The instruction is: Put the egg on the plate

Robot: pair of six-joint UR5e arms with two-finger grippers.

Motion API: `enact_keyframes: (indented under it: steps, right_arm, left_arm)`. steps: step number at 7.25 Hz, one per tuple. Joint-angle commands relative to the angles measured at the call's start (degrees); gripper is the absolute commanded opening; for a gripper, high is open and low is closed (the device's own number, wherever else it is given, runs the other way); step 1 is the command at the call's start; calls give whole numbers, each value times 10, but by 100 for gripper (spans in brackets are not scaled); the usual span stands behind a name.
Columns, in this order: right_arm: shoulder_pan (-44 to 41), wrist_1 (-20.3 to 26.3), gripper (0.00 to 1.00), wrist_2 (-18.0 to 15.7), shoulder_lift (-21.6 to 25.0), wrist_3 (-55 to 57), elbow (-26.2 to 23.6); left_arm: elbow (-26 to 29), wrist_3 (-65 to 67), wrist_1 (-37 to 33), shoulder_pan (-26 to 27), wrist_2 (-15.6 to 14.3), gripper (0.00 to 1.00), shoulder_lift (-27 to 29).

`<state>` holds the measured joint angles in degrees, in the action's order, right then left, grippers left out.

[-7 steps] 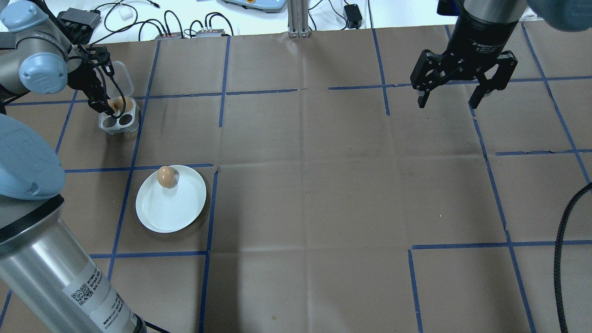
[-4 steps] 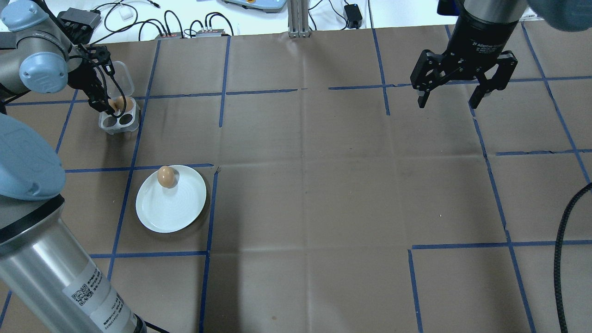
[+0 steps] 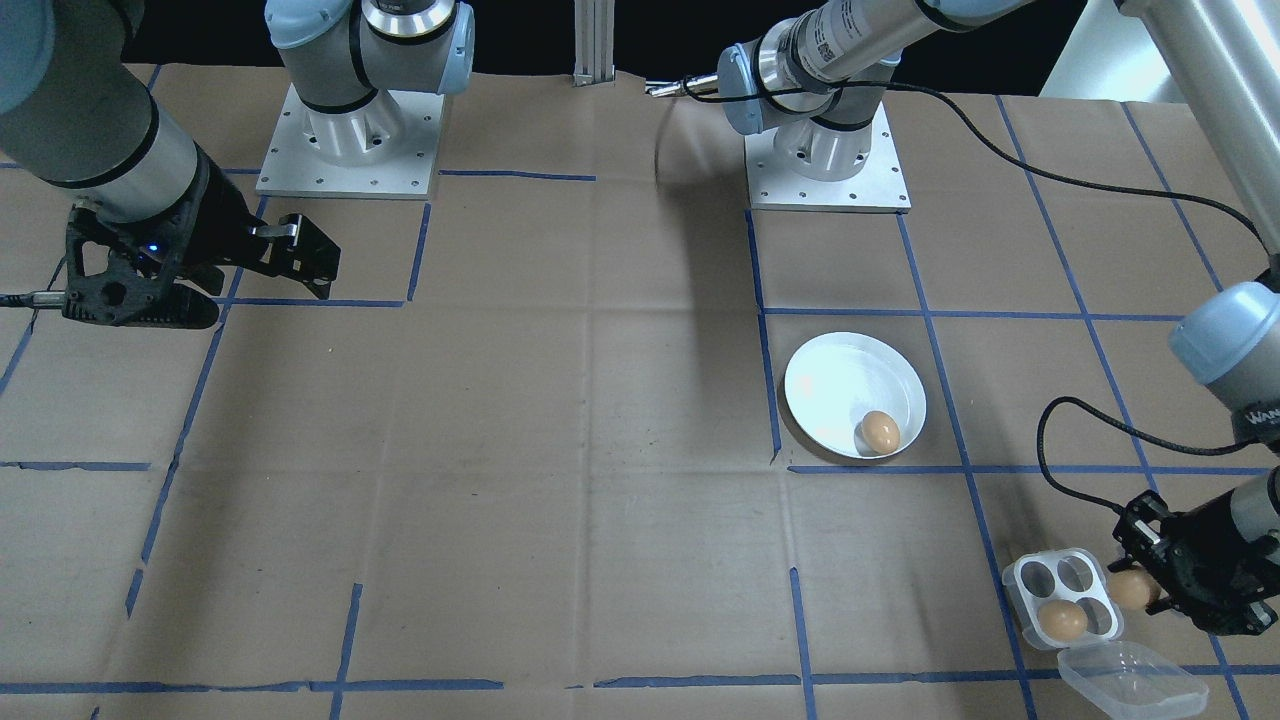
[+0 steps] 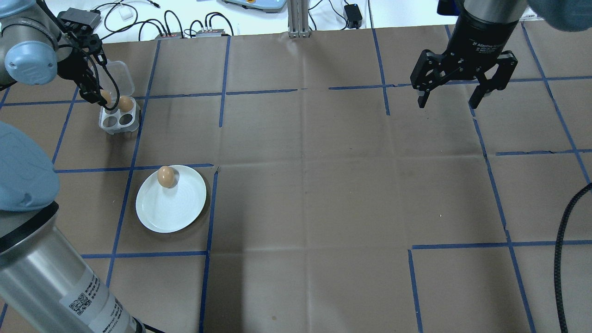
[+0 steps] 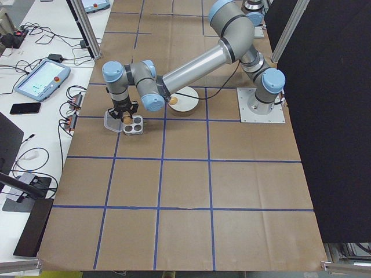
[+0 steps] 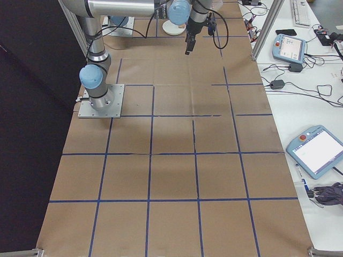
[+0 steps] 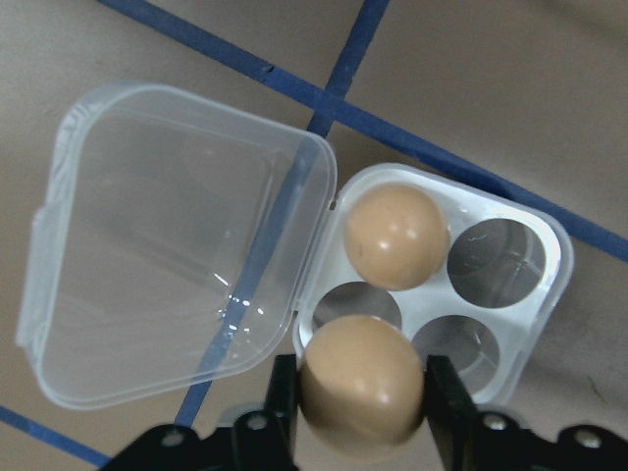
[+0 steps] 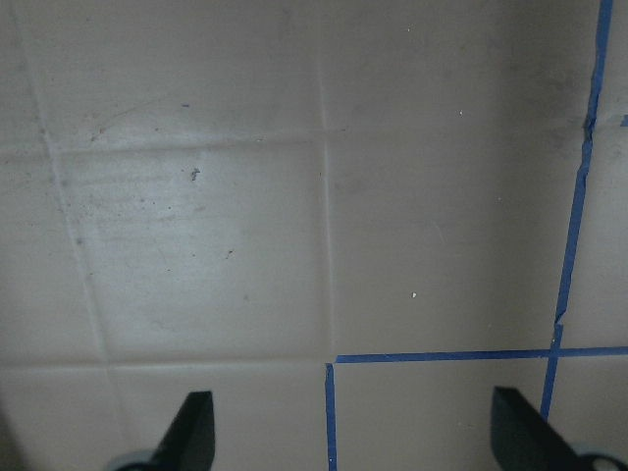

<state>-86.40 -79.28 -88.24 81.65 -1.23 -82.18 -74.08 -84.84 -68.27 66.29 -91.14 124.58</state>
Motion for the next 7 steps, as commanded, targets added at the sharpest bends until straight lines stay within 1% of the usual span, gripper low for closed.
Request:
enact_keyframes:
  steps: [1,3,5,6,7]
  right_arm:
    - [0,0,100,0,0,0,0]
    - [0,0,100,0,0,0,0]
    - [0,0,100,-1,-1,0,0]
    - [0,0,100,0,0,0,0]
    - [0,0,100,0,0,0,0]
  left_arm:
    - [-97,103,-4,3,1,30,-81]
    - [-207,286,-3,41,1,30,-163]
    - [-293,527,-4,107,2,30,-222]
    - [-328,622,-2,135,5,29,-229]
    - [-361,676,6,146,10,27,-231]
